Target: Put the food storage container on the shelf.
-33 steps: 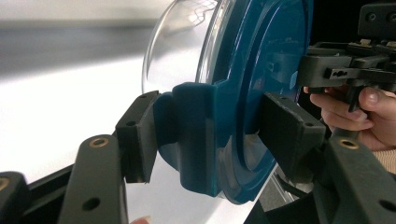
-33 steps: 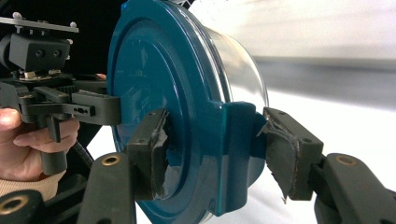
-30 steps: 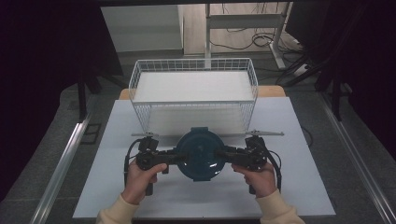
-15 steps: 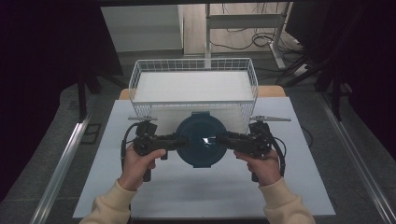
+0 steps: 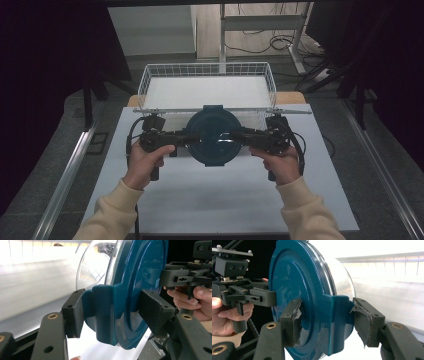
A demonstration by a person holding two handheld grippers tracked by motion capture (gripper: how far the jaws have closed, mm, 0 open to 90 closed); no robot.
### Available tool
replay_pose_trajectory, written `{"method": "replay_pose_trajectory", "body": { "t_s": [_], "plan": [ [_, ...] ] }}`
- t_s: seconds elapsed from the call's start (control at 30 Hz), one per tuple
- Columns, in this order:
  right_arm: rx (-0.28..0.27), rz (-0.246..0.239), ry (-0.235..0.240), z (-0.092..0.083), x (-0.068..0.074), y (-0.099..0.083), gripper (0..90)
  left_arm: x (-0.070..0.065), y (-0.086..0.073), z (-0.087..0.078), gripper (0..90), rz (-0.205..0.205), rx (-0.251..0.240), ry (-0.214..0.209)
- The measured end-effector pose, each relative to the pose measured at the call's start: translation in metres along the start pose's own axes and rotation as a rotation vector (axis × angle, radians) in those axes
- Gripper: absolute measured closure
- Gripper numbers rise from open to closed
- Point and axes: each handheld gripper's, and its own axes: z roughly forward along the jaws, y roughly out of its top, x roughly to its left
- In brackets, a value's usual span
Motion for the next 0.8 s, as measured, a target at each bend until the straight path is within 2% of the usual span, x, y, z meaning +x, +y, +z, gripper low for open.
{"method": "replay_pose_trajectory", "body": {
  "t_s": [0.27, 0.5, 0.53, 0.57, 0.8],
  "plan": [
    [-0.003, -0.019, -0.005, 0.001, 0.006, 0.023, 42.9, 0.0, 0.022, -0.007, 39.3, 0.016, -0.017, -0.003],
    [-0.027, -0.04, -0.008, -0.002, 0.01, 0.054, 43.0, -0.003, 0.054, -0.013, 39.4, 0.041, -0.029, -0.01],
    [-0.027, -0.04, -0.008, -0.002, 0.01, 0.054, 43.0, -0.003, 0.054, -0.013, 39.4, 0.041, -0.029, -0.01],
    [-0.029, -0.045, -0.011, -0.003, 0.011, 0.062, 43.0, -0.002, 0.062, -0.013, 39.4, 0.039, -0.032, -0.016],
    [-0.033, -0.052, -0.018, -0.003, 0.009, 0.084, 43.0, 0.0, 0.083, -0.013, 39.5, 0.045, -0.032, -0.019]
  ]
}}
